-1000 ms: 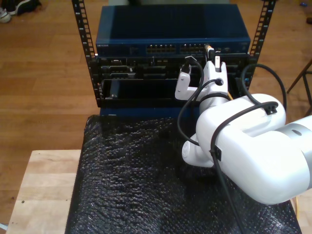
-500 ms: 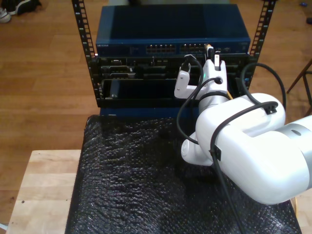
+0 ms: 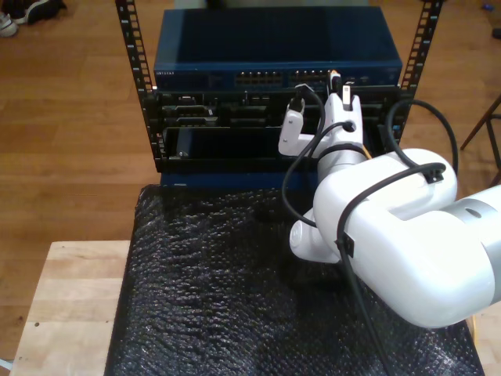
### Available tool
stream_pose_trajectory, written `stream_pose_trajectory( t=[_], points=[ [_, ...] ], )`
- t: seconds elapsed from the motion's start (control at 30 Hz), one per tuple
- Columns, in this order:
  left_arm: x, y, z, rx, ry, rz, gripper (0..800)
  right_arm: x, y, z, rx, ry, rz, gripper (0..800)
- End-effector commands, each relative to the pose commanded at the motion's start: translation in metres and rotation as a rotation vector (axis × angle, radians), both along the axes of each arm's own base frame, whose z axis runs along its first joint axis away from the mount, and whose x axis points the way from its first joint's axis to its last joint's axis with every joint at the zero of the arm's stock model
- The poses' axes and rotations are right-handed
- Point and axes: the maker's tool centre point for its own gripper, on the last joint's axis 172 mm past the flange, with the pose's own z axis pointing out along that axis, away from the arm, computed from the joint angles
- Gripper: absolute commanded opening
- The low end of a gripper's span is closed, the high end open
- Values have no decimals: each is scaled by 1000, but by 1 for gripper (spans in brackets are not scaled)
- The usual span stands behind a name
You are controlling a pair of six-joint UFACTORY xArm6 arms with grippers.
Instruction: Grab the cable and plug it in
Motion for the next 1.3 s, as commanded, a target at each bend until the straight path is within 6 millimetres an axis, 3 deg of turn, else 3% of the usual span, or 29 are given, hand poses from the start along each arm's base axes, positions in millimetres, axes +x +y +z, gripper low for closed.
stream_pose_trajectory(
  t=[0.23, 0.43, 0.6, 1.17, 1.3],
  points=[
    [0, 0, 0, 0, 0, 2, 800, 0, -1, 0, 1, 1, -1, 18],
    [0, 0, 0, 0, 0, 0, 800, -1, 0, -3, 0, 12, 5, 242],
    [0, 0, 0, 0, 0, 2, 800, -5, 4, -6, -3, 23, 14, 330],
    [0, 0, 0, 0, 0, 2, 800, -29, 16, 5, 6, 163, 74, 436],
    [0, 0, 0, 0, 0, 2, 800, -32, 18, 9, 15, 229, 99, 515]
  ],
)
